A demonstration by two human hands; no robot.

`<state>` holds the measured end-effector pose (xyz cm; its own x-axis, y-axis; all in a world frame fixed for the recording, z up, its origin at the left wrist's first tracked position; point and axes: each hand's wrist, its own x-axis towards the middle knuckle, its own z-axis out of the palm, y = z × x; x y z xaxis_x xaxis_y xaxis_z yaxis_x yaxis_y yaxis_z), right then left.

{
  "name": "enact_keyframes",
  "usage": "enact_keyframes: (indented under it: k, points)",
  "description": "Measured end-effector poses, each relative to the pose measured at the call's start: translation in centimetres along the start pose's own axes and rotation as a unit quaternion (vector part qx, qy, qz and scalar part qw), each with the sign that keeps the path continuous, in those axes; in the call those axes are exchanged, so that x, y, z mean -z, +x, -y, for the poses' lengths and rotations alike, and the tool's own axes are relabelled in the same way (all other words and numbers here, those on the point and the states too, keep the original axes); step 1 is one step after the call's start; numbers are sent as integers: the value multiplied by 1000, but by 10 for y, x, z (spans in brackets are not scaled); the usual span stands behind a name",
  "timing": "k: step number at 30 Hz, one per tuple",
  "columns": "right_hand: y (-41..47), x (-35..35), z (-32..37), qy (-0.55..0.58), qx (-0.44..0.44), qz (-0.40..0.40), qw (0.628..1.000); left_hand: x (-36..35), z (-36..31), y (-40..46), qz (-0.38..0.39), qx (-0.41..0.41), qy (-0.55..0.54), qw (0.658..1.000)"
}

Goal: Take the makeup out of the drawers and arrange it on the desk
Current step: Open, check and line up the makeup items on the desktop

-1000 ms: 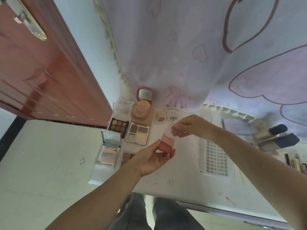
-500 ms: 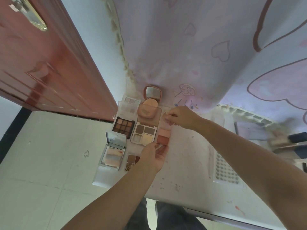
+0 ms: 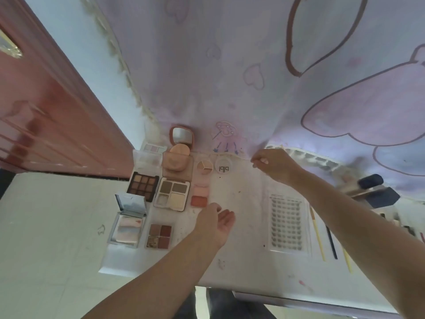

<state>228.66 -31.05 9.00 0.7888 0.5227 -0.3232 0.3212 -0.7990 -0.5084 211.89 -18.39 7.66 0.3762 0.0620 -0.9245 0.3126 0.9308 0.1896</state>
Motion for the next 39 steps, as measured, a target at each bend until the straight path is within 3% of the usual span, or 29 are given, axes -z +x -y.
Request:
enact_keyframes:
  k: [5, 12, 16, 19, 23, 28, 35, 39]
  points:
    - [-13, 6, -57, -158, -26, 53, 986, -65, 24, 24, 26, -30, 129, 991]
    - [-7, -21, -69, -167, 46, -19, 985, -118, 16, 56, 35, -86, 174, 980]
    - [-13, -20, -67, -103, 63, -17, 993, -107, 17, 56, 48, -82, 175, 980]
    - [-25, -17, -57, 7, 41, 18, 999, -84, 13, 50, 54, -62, 141, 987]
    - [-39, -22, -39, 145, 32, 47, 988, -51, 10, 34, 72, -49, 158, 984]
    - [-38, -34, -8, 226, 4, 104, 969, -11, 4, 11, 131, -24, 105, 986]
    - [-38, -58, 29, 178, 46, 121, 975, 24, -5, 2, 130, -36, 76, 988]
    - [-31, -56, 36, 211, 43, 95, 972, 28, -10, 3, 133, -24, 62, 989]
